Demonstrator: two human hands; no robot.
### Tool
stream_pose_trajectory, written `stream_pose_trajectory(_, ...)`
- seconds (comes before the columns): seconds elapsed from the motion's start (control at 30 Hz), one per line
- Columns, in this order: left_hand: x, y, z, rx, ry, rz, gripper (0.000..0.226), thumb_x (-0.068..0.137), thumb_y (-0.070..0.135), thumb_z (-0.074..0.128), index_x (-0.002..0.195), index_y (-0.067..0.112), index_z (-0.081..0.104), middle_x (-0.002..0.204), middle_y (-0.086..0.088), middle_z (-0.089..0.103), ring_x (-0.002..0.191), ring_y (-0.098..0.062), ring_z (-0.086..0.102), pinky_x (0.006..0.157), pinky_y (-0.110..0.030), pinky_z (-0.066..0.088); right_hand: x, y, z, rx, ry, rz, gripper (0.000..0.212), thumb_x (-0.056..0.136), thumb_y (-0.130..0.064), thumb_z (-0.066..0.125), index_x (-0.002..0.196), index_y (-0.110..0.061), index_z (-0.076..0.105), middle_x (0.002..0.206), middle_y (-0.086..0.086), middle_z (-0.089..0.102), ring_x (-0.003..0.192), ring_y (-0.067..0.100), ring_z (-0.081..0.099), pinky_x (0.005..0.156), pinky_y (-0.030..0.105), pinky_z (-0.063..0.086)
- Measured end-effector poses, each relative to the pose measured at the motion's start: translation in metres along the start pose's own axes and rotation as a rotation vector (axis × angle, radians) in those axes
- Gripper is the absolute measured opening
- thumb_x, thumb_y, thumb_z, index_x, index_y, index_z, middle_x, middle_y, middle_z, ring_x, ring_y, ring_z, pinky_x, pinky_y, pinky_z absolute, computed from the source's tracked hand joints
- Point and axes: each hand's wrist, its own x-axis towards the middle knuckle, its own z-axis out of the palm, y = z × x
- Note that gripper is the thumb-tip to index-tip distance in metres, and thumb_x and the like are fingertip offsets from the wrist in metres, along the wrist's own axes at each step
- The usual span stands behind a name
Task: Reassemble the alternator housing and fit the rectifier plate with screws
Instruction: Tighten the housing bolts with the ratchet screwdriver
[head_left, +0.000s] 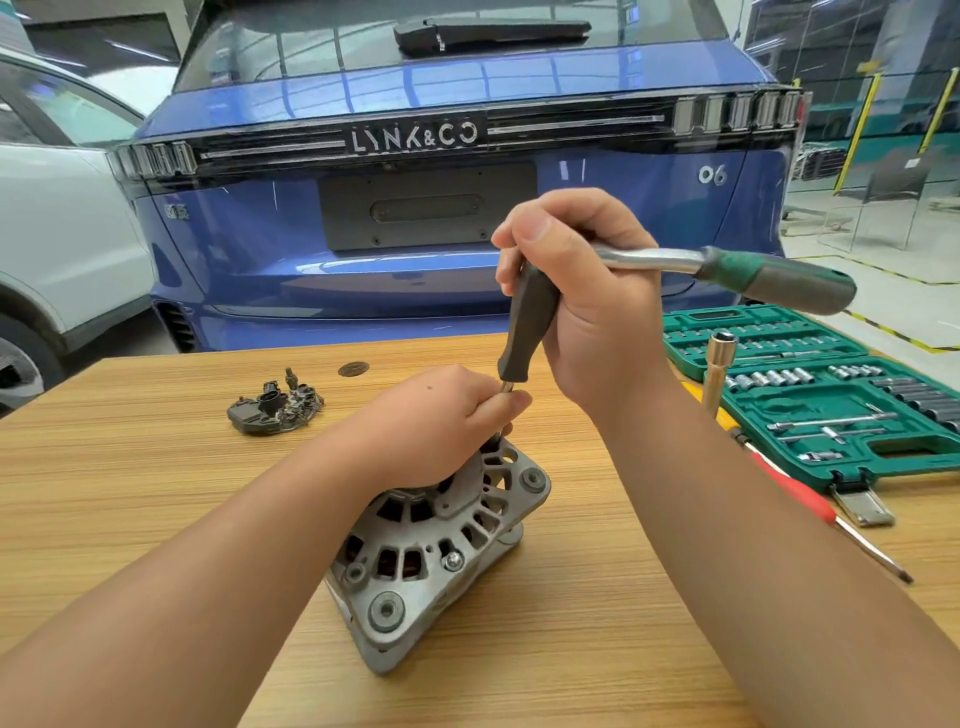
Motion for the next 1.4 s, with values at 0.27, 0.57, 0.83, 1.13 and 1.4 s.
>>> stream_pose_trajectory(0.27, -0.003, -0.001, 0.0, 0.037, 0.01, 0.019, 0.053, 0.105, 0.056, 0.033, 0.099, 0.02, 0.071, 0.086, 0.009, 0.072, 0.078, -0.009, 0.066, 0.075, -0.029, 0.054, -0.006, 0.004, 0.007, -0.298, 0.176, -0.212, 0.009, 0.089, -0.005, 0.068, 0.088, -0.013, 0.068, 0.074, 0.007, 0.064, 0.066, 0.021, 0.06, 0.065, 0.036, 0.05)
stream_pose_trajectory(0.57, 0.002, 0.0, 0.002, 0.029, 0.084, 0.023, 0.044, 0.106, 0.05, 0.036, 0.087, 0.025, 0.067, 0.066, 0.033, 0.06, 0.066, 0.009, 0.055, 0.054, -0.017, 0.034, 0.0, -0.003, 0.004, 0.175, 0.048, 0.266, 0.028, 0.097, -0.031, 0.053, 0.084, -0.01, 0.064, 0.067, 0.008, 0.064, 0.057, 0.021, 0.054, 0.058, 0.029, 0.047)
stream_pose_trajectory(0.83, 0.0, -0.002, 0.0, 0.047, 0.046, 0.032, 0.048, 0.102, 0.057, 0.036, 0.091, 0.026, 0.071, 0.082, 0.002, 0.071, 0.074, -0.013, 0.063, 0.074, -0.037, 0.051, 0.015, -0.021, -0.009, 0.349, -0.033, 0.748, 0.059, 0.097, -0.062, 0.045, 0.07, -0.015, 0.067, 0.054, 0.001, 0.063, 0.045, 0.018, 0.055, 0.066, 0.032, 0.046)
stream_pose_trajectory(1.13, 0.003, -0.002, 0.003, 0.03, 0.078, 0.013, 0.05, 0.1, 0.058, 0.035, 0.085, 0.025, 0.069, 0.065, 0.008, 0.063, 0.06, -0.004, 0.055, 0.054, -0.025, 0.04, 0.014, -0.026, 0.002, 0.164, 0.176, 0.743, 0.027, 0.096, -0.038, 0.061, 0.082, -0.018, 0.048, 0.057, 0.0, 0.054, 0.05, 0.018, 0.053, 0.064, 0.035, 0.047)
stream_pose_trajectory(1.4, 0.003, 0.0, 0.003, 0.061, 0.078, 0.006, 0.048, 0.101, 0.057, 0.034, 0.084, 0.026, 0.067, 0.07, 0.008, 0.065, 0.065, -0.005, 0.057, 0.059, -0.032, 0.043, 0.015, -0.033, -0.003, 0.171, 0.097, 0.787, 0.023, 0.087, -0.035, 0.067, 0.083, -0.022, 0.049, 0.056, -0.004, 0.055, 0.052, 0.016, 0.056, 0.095, 0.048, 0.049)
